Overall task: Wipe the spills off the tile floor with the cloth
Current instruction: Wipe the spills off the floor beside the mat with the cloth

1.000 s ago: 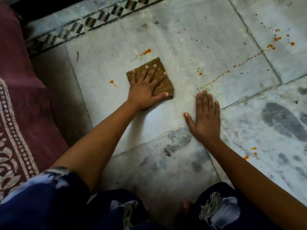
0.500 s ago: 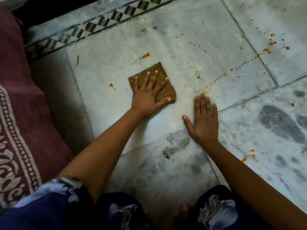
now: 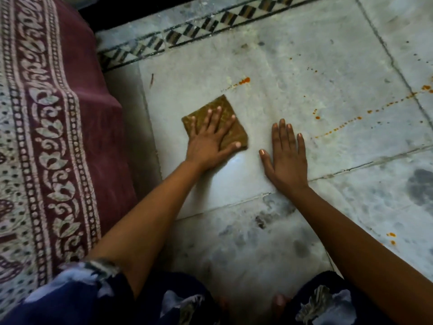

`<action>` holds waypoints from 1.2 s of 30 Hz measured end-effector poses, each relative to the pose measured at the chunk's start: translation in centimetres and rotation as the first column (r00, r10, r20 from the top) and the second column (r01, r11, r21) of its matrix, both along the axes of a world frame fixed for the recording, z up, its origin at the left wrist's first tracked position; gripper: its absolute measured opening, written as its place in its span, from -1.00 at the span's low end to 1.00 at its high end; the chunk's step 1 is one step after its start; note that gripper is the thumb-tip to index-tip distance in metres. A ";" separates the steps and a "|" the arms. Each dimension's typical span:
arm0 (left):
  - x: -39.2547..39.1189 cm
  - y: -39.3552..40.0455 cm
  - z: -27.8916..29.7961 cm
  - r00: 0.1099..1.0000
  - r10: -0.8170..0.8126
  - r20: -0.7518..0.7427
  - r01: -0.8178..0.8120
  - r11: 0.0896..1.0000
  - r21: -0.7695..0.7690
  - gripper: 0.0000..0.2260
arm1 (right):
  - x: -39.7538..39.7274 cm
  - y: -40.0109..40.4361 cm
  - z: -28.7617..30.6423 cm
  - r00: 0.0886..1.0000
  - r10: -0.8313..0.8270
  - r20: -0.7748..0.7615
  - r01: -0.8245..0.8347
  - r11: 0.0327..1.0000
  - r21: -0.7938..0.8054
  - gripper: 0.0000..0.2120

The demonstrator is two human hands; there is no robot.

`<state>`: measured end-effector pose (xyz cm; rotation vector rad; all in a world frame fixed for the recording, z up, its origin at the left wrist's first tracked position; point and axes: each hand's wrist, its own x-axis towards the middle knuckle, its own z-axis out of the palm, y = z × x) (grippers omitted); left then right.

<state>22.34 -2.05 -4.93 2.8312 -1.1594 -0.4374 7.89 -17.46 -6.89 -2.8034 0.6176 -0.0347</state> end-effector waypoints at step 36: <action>3.7 7.3 -0.7 0.993 0.107 0.059 -0.105 0.994 -0.022 -0.30 | 1.1 -0.4 -1.4 1.000 -0.004 0.007 0.004 1.000 -0.029 -0.37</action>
